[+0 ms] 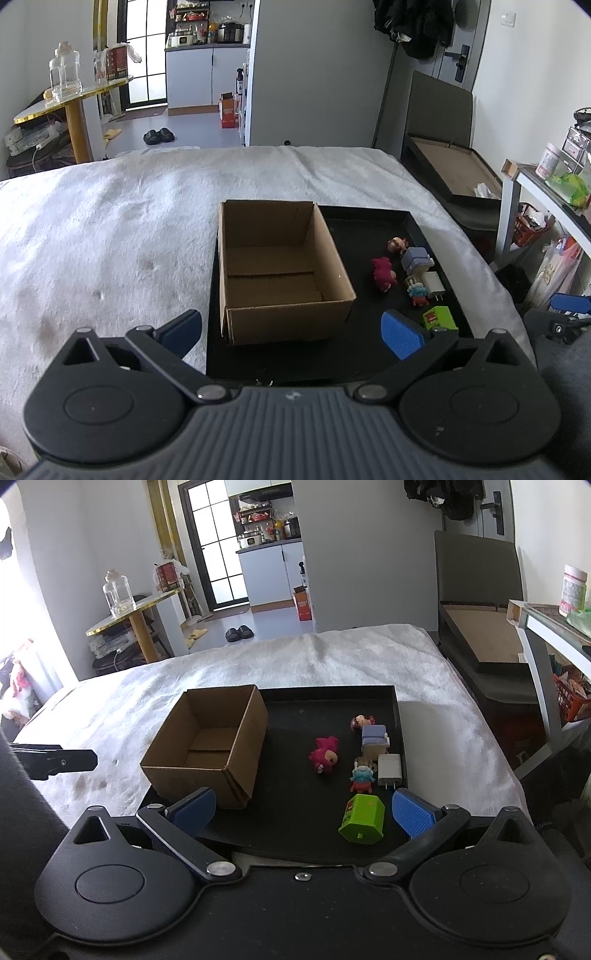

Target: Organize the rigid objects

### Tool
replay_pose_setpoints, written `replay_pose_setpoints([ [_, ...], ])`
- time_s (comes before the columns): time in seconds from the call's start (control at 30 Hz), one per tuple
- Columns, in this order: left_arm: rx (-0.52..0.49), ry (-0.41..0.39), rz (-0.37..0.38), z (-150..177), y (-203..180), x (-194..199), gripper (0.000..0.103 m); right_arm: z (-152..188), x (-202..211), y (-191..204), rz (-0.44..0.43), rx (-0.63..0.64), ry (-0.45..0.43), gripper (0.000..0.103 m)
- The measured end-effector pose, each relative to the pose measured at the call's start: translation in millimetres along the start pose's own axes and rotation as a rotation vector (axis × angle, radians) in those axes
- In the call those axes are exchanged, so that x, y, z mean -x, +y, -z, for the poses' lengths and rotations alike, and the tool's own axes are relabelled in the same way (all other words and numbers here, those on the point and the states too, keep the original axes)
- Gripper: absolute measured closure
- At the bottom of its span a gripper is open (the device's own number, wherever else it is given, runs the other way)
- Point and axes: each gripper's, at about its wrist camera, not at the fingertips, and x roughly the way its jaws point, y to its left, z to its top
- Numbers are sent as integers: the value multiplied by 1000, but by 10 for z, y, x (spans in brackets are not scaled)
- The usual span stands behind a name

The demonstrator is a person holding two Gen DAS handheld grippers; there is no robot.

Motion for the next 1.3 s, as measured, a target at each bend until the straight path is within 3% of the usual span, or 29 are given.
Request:
replay_pose_setpoints([
  [1.03, -1, 61, -83, -172, -25, -612, 1, 14, -496, -415, -11, -71, 46, 0],
  [1.3, -4, 83, -106, -195, -48, -848, 1, 32, -715, -493, -11, -95, 92, 0],
])
